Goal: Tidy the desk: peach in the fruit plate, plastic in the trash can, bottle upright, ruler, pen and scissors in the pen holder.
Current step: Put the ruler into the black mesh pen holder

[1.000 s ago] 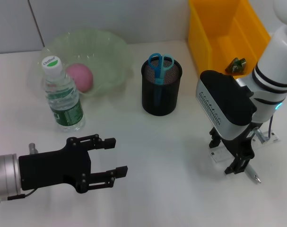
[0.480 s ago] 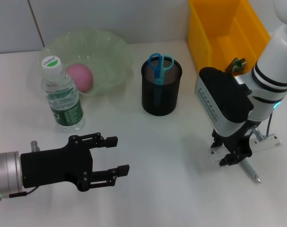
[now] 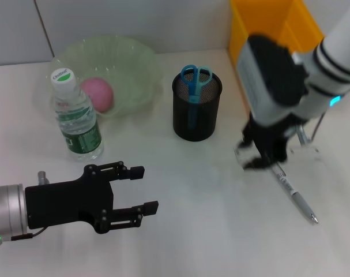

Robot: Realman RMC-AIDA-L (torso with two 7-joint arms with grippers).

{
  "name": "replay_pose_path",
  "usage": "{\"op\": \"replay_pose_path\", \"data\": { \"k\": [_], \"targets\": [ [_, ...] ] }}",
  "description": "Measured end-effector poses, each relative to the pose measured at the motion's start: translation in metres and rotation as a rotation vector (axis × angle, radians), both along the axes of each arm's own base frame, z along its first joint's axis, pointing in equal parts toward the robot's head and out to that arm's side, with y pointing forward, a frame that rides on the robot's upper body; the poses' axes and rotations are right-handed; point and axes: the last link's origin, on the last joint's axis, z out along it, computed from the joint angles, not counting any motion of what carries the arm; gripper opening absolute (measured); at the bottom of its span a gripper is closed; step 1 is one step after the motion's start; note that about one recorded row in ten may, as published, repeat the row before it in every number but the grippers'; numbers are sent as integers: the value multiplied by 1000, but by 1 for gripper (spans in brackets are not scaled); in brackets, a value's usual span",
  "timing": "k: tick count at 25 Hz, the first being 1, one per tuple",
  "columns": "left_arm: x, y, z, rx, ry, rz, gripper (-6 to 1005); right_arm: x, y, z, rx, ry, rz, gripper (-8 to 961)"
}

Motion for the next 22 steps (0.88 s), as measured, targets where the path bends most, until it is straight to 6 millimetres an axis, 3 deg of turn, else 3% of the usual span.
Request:
{"op": "replay_pose_path", "data": {
  "k": [6, 11, 17, 22],
  "targets": [
    [2, -1, 2, -6, -12, -16, 739, -46, 13, 40, 218, 269, 16, 390],
    [2, -2, 3, -4, -13, -23, 739, -61, 21, 58, 397, 505, 26, 390],
    [3, -5, 4, -12, -20, -35, 739, -71, 24, 59, 479, 766, 12, 390],
    [3, -7, 6, 2, -28, -57, 739, -55, 20, 39, 448, 969, -30, 399]
  ]
}}
